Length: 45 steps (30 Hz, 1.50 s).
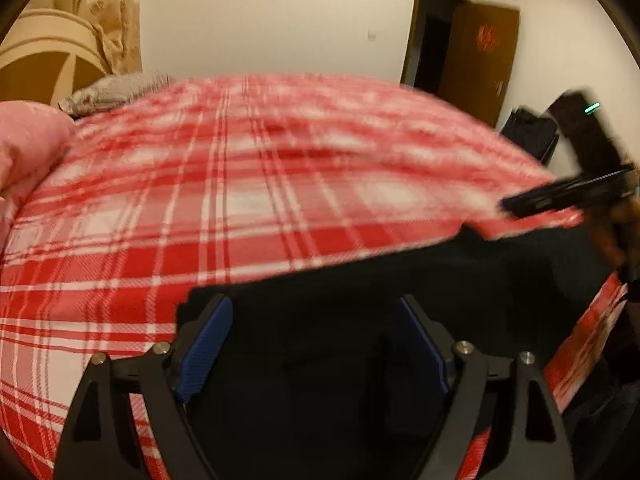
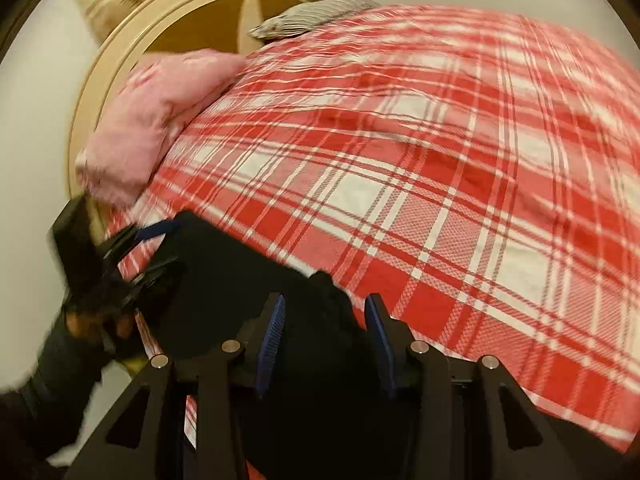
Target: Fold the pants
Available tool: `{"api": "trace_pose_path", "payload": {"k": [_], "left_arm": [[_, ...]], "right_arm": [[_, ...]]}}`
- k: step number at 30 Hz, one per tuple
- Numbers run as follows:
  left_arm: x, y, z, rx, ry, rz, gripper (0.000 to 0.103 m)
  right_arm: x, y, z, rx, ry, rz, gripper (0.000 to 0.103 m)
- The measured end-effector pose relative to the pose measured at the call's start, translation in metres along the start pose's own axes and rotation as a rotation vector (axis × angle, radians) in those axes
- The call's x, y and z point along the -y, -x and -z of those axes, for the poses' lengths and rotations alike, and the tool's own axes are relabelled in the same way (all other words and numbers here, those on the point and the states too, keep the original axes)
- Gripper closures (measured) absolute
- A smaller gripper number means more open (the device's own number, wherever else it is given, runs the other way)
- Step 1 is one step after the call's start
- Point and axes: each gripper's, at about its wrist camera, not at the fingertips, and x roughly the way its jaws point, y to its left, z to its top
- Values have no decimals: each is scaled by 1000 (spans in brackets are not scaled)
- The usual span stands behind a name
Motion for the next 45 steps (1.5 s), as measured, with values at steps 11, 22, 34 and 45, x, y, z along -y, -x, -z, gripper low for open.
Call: {"api": "trace_pose_path", "payload": {"k": [11,22,34,45], "left_arm": [[-10,-17,15,-49,58,-11,16],[8,0,12,-7,29,-26,14],[123,-3,-22,19,-191,199,14],[278,-36,-15,-96,-536,462,39]], "right_arm": [[22,-44,-1,-58,-215,-119,94],[18,-27,6,-12,-111,-26,62],[140,191,114,228,-329,271,44],[218,348,263,493,-700,514,44]]}}
